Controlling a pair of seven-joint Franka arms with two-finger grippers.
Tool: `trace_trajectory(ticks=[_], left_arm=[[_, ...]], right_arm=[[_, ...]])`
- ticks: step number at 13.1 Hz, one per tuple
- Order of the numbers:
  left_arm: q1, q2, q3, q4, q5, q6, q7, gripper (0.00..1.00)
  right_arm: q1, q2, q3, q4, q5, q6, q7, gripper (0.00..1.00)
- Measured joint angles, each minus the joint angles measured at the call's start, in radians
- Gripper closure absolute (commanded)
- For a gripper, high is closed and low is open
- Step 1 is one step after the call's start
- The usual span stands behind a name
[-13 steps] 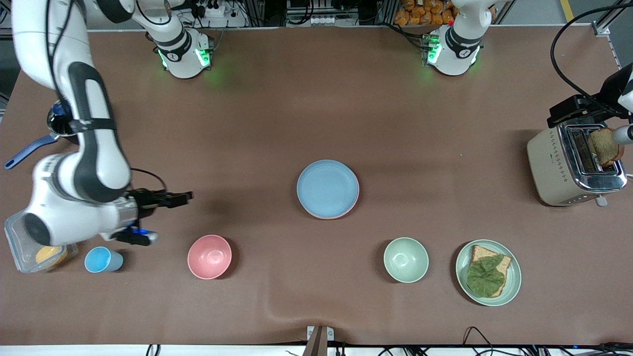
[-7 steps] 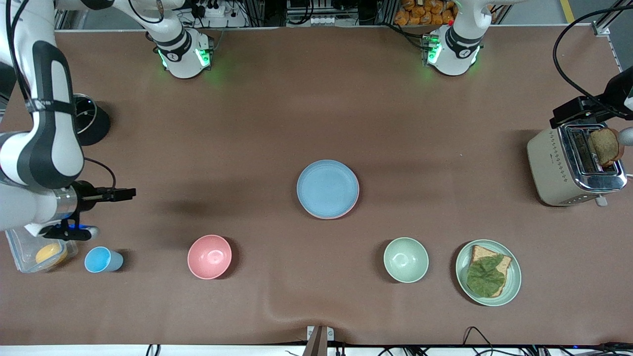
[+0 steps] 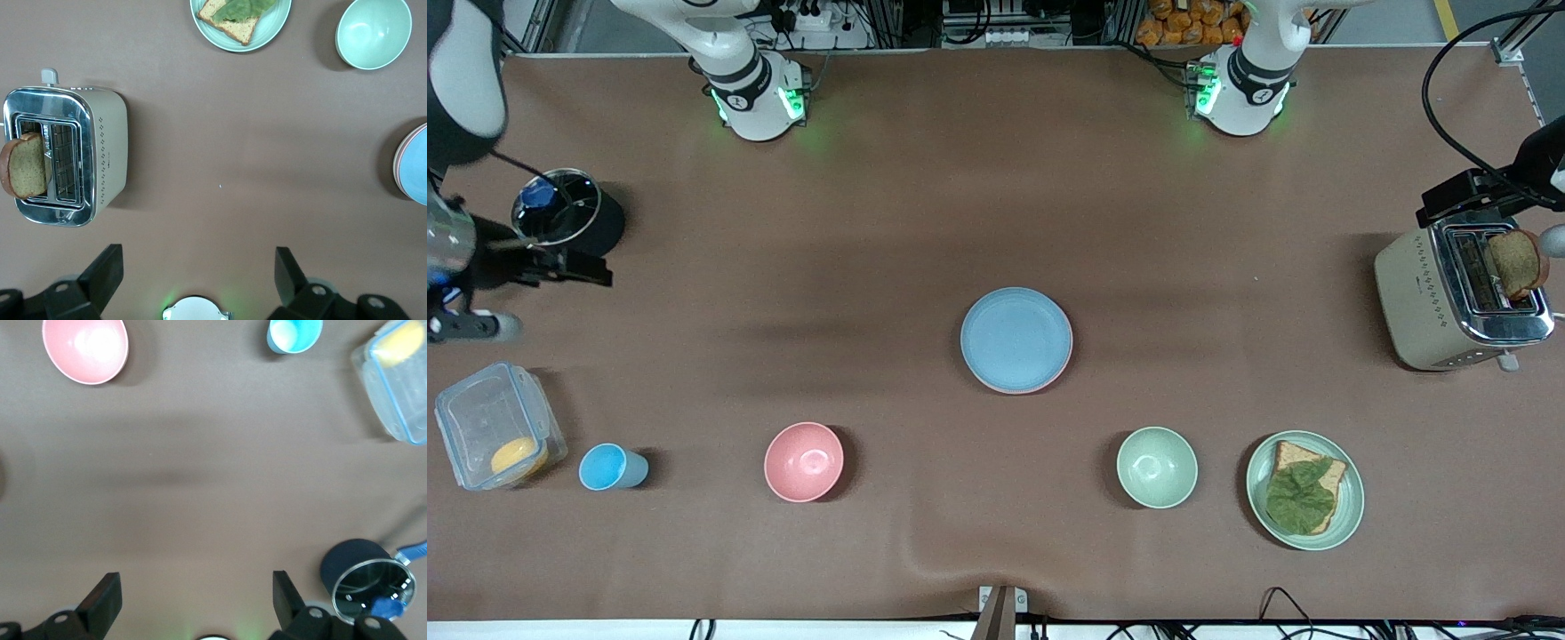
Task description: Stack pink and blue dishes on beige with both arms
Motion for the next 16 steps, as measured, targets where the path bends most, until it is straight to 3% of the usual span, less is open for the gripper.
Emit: trace_trajectory(ticks=[3,6,16], left_arm=[[0.0,-0.003,0.002,0.0,0.0,0.0,0.0,0.0],[0.0,-0.003,0.003,0.0,0.0,0.0,0.0,0.0],[-0.004,-0.002,0.003,-0.001,0.0,0.0,0.0,0.0]], right_arm=[[0.0,-0.045,-0.02,-0.012,-0.001,0.008,0.0,0.0],[-0.006,-0.046,-0.029,-0.013,-0.001,0.079,0.0,0.0],[-0.007,-0.046,-0.029,-0.022,-0.001,0.088,0.0,0.0]])
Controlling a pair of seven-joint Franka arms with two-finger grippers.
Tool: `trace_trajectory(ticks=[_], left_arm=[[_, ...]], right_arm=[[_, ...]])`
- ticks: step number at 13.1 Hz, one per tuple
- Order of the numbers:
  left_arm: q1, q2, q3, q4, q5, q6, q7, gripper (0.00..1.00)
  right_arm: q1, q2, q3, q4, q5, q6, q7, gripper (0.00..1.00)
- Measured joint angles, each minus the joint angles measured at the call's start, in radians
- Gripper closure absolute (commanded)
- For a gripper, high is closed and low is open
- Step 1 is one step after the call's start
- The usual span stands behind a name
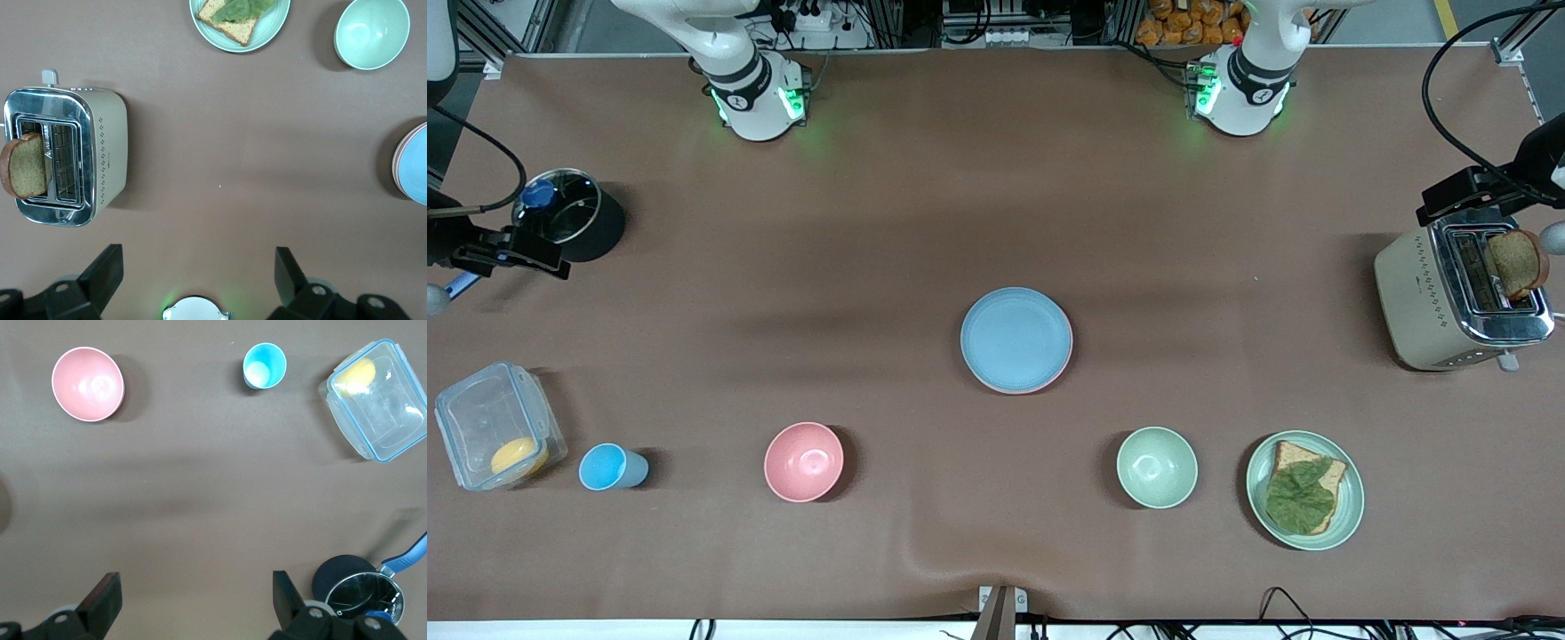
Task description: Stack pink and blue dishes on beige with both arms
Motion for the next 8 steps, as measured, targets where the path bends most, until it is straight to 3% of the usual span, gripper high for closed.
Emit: trace_trajectory(ticks=[8], left_arm=[[-0.003,0.0,0.0,0.007,0.0,0.0,0.0,0.0]], right_arm=[[0.002,0.0,0.003,0.0,0.0,0.003,0.0,0.0]])
